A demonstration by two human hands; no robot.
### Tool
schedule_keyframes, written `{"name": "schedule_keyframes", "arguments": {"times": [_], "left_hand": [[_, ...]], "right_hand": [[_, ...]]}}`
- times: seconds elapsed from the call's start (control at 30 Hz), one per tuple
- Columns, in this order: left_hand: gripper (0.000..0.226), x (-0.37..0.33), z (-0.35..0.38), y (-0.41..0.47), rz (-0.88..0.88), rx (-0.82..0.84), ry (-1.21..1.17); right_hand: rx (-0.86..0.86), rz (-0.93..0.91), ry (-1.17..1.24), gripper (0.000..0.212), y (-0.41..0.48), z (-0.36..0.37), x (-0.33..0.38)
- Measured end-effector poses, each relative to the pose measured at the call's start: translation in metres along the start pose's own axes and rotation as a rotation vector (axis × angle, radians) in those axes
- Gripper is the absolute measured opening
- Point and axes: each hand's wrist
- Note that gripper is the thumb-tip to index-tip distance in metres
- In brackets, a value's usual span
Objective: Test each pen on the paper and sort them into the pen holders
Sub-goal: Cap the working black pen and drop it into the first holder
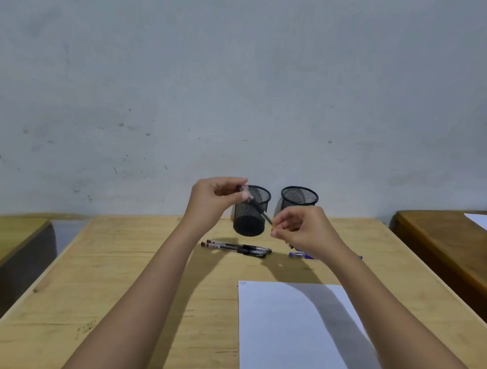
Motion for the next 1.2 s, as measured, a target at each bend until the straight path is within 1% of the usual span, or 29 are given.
{"name": "schedule_keyframes", "arguments": {"times": [0.1,0.2,0.23,0.3,0.37,0.43,0.5,0.53,0.57,0.6,0.63,0.7,0.8,0.87,0.93,1.1,1.2], "left_hand": [[0.032,-0.009,0.014,0.019,0.036,0.013,-0.022],[0.035,-0.015,0.025,0.038,0.076,0.032,-0.012],[0.033,-0.015,0.026,0.045,0.087,0.025,-0.005],[0.027,-0.013,0.022,0.058,0.102,-0.015,0.015],[0.025,-0.001,0.013,0.068,0.072,-0.062,0.068],[0.029,0.019,0.003,0.074,-0.011,-0.073,0.242],[0.027,0.043,-0.005,0.075,-0.099,-0.013,0.453],[0.019,0.053,-0.006,0.073,-0.129,0.044,0.495],[0.017,0.062,-0.006,0.072,-0.153,0.092,0.500],[0.013,0.067,-0.004,0.070,-0.166,0.133,0.487],[0.014,0.073,-0.002,0.071,-0.160,0.160,0.469],[0.032,0.079,0.003,0.072,-0.132,0.176,0.436],[0.030,0.080,0.009,0.073,-0.141,0.181,0.348],[0.033,0.086,0.010,0.075,-0.164,0.186,0.275],[0.037,0.090,0.010,0.076,-0.177,0.179,0.230],[0.040,0.093,0.011,0.079,-0.177,0.180,0.159],[0.041,0.092,0.011,0.078,-0.178,0.179,0.147]], "right_hand": [[0.013,-0.002,-0.051,0.013,0.019,0.002,-0.004],[-0.019,0.000,-0.054,0.017,0.039,0.007,-0.010],[-0.059,0.007,-0.016,0.019,0.046,0.010,-0.013],[-0.197,0.008,0.053,0.022,0.058,0.012,-0.018],[-0.340,-0.017,0.134,0.022,0.072,0.014,-0.022],[-0.392,-0.037,0.240,0.020,0.083,0.017,-0.027],[-0.382,-0.019,0.291,0.018,0.094,0.023,-0.034],[-0.366,-0.002,0.275,0.017,0.098,0.026,-0.037],[-0.356,0.015,0.250,0.015,0.102,0.030,-0.041],[-0.356,0.026,0.231,0.013,0.106,0.032,-0.044],[-0.358,0.035,0.207,0.012,0.109,0.034,-0.048],[-0.356,0.046,0.134,0.005,0.114,0.036,-0.053],[-0.336,0.070,0.023,0.009,0.120,0.035,-0.058],[-0.293,0.067,-0.068,0.005,0.122,0.034,-0.057],[-0.242,0.064,-0.129,0.011,0.124,0.033,-0.056],[-0.111,0.063,-0.153,0.018,0.128,0.030,-0.052],[-0.103,0.052,-0.082,0.026,0.123,0.028,-0.049]]}}
Point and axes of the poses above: each hand's wrist, its own y-axis towards the middle knuckle, its own z-axis out of the palm, x = y × z, and after that the axes turned 9 degrees about -z, right-handed
